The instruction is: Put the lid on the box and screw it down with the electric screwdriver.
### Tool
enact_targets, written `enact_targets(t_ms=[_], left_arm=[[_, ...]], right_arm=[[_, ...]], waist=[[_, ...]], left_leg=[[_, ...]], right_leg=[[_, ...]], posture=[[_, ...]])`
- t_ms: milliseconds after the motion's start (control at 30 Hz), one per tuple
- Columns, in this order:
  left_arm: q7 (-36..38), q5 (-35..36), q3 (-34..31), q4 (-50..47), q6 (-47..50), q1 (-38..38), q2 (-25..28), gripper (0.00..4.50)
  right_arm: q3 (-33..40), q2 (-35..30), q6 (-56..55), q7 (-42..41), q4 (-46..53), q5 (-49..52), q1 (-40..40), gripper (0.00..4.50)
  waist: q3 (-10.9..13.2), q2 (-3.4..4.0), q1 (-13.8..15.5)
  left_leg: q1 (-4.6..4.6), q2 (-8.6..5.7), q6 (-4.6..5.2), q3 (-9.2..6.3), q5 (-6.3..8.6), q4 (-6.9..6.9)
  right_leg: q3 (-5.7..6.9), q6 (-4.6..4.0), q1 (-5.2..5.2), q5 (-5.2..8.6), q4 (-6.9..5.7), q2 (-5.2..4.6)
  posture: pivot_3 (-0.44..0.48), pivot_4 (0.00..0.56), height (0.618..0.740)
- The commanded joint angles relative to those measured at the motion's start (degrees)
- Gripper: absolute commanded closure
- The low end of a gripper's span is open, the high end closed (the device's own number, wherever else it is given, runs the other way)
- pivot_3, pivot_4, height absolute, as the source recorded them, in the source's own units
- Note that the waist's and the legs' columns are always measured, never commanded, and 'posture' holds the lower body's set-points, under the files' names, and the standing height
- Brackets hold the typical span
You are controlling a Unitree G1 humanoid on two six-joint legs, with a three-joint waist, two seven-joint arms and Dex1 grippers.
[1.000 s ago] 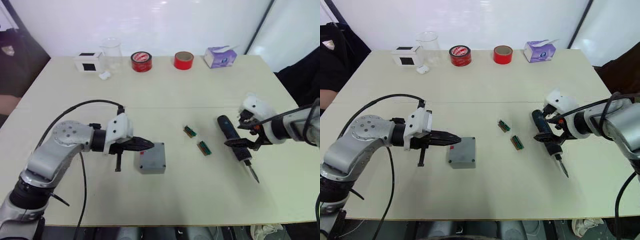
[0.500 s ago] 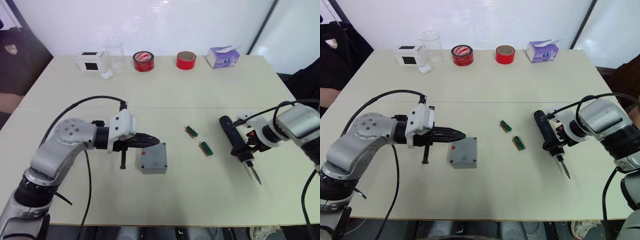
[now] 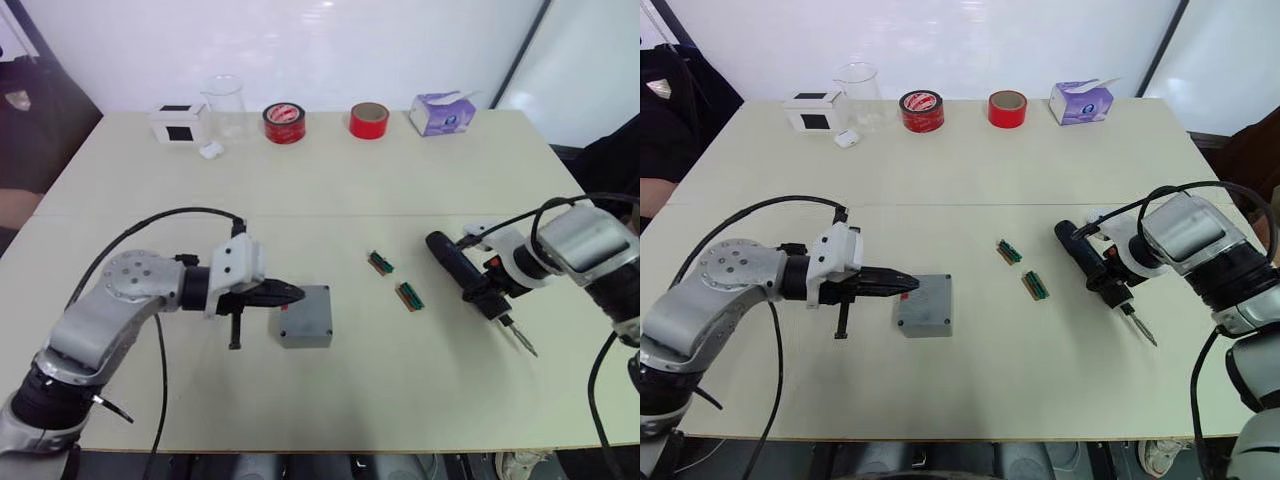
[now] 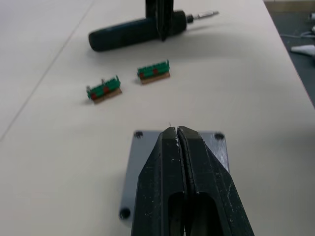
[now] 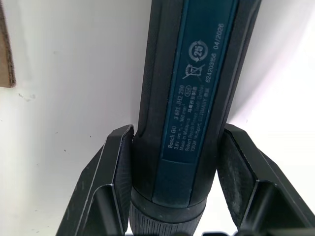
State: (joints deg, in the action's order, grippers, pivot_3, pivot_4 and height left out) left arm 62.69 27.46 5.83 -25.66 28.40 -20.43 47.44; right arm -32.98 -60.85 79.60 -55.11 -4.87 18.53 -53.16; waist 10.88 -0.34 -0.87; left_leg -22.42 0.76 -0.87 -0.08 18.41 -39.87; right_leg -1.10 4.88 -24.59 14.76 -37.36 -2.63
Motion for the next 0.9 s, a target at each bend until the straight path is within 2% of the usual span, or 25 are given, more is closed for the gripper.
enact_targets(t_ms=[33, 100, 167, 300, 400, 600, 900], left_arm=[[1.4, -2.1, -0.3, 1.6, -2.9, 0.5, 1.1, 4.50], [2.0, -2.8, 0.3, 2.8, -3.6, 0.3, 0.7, 4.50], [2.7, -3.5, 1.2, 3.9, -4.4, -0.2, 0.2, 4.50], [3.6, -5.0, 3.2, 6.4, -5.7, -1.6, -1.3, 4.50], [4.3, -6.1, 4.4, 8.1, -6.6, -1.7, -2.0, 4.50], [5.3, -7.6, 5.6, 11.1, -7.9, -2.5, -3.4, 4.50], [5.8, -9.7, 7.6, 13.1, -8.5, -3.1, -5.1, 4.50]], right_arm=[[16.4, 2.4, -1.8, 0.0, 9.0, 5.7, -2.9, 2.63], [28.5, 9.4, -5.9, 2.8, 14.3, 10.3, -1.8, 2.63], [37.5, 16.2, -12.7, 5.9, 20.3, 13.2, 0.8, 2.63], [44.3, 26.6, -17.0, 11.5, 30.6, 18.2, 6.8, 2.63], [46.8, 35.9, -22.4, 17.0, 35.3, 21.2, 11.1, 2.63], [39.7, 43.1, -33.0, 18.9, 39.7, 19.2, 21.1, 2.63], [30.9, 44.1, -45.3, 18.9, 37.1, 12.0, 29.1, 2.63]], waist=[[0.0, 0.03, -0.2], [0.0, 0.03, -0.3], [0.0, 0.01, -0.1], [-0.1, -0.12, 1.3], [-0.1, -0.10, 1.4], [-0.1, -0.09, 1.3], [-0.1, -0.09, 0.1]], left_leg=[[-0.03, 0.00, 0.00, 0.03, 0.00, 0.00], [-0.02, 0.00, 0.00, 0.04, 0.00, 0.02], [-0.01, 0.05, 0.00, -0.01, 0.00, 0.07], [-0.02, 0.10, -0.01, -0.25, 0.00, 0.20], [-0.05, -0.04, -0.01, -0.10, -0.01, 0.14], [-0.06, -0.13, -0.01, 0.01, -0.01, -0.07], [0.01, -0.12, -0.01, -0.04, -0.01, -0.06]], right_leg=[[-0.01, 0.00, -0.05, 0.00, -0.02, 0.00], [-0.01, 0.00, -0.06, 0.00, -0.05, 0.06], [0.00, -0.03, -0.08, -0.02, -0.09, 0.14], [0.23, -0.06, 0.03, 0.00, 0.04, 0.10], [0.12, -0.04, 0.06, -0.02, 0.07, -0.12], [0.01, 0.18, 0.10, -0.15, 0.07, -0.17], [0.02, 0.19, 0.14, -0.16, 0.04, 0.00]], posture=[[0.000, 0.150, 0.739], [0.000, 0.150, 0.739], [0.000, 0.150, 0.739], [0.000, 0.150, 0.739], [0.000, 0.150, 0.739], [0.000, 0.150, 0.739], [0.000, 0.150, 0.739]])
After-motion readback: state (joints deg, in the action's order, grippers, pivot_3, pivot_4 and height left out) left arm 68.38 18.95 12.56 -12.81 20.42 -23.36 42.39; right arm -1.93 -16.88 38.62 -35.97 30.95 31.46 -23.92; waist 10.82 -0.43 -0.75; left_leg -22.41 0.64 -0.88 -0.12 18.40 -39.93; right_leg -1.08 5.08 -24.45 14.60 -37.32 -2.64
